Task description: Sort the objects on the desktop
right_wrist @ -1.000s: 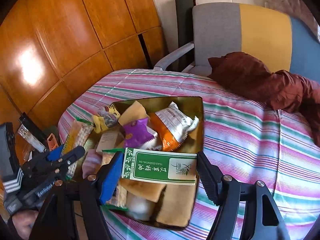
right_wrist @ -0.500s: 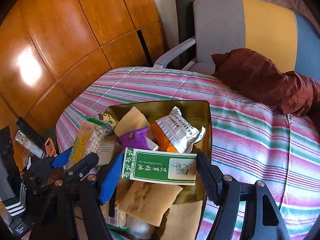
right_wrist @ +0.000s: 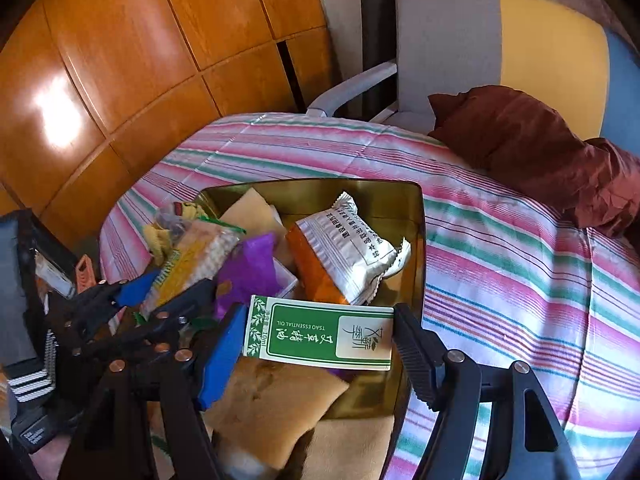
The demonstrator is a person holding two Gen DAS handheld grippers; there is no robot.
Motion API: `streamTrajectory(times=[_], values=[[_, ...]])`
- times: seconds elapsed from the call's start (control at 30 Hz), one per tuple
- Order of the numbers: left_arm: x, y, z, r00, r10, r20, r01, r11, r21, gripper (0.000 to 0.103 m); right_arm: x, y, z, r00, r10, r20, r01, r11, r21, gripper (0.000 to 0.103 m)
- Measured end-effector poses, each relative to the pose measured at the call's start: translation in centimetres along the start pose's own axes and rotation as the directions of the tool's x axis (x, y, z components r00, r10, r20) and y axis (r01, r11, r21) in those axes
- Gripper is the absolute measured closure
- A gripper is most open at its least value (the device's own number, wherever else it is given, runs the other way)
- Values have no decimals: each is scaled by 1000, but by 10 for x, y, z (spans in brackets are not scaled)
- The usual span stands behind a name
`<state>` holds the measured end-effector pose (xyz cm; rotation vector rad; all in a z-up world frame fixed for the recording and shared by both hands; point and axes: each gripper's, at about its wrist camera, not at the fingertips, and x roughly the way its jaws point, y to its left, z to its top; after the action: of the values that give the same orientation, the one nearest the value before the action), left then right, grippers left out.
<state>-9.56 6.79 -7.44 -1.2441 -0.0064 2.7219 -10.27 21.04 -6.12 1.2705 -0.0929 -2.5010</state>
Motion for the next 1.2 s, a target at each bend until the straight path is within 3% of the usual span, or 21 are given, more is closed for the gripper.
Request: streamTrajectory(times=[0.1, 0.23, 0.33, 0.5, 0.8, 0.93, 1.2], values=[[3, 3, 1, 1000, -1, -18, 1, 1000, -19, 54, 15, -4, 1, 999, -20, -29, 20, 1000, -2, 30], [-16, 2, -1, 999, 15, 30, -15, 1000, -10, 45, 18, -3, 0, 1000, -8, -23, 8, 1000, 4, 28], [-34, 5, 2, 997, 31, 74, -30, 999, -13, 42, 12, -1, 0, 1000, 2, 0, -2, 1000, 13, 27], [-64, 10, 5, 990, 47, 131, -44, 999, -24, 36, -4, 7, -1, 999, -14, 42, 13, 1000, 6, 15], [-99, 21, -2, 983, 76, 169, -69, 997, -46, 22, -35, 15, -13, 995, -35, 89, 33, 999, 24, 13], [-114, 18, -6, 976, 128, 177, -122, 991, -48, 21, -49, 17, -25, 993, -40, 109, 36, 999, 40, 11], [-140, 8, -11, 969, 120, 216, -115, 993, -37, 21, -75, 27, -50, 988, -62, 144, 61, 998, 16, 9]])
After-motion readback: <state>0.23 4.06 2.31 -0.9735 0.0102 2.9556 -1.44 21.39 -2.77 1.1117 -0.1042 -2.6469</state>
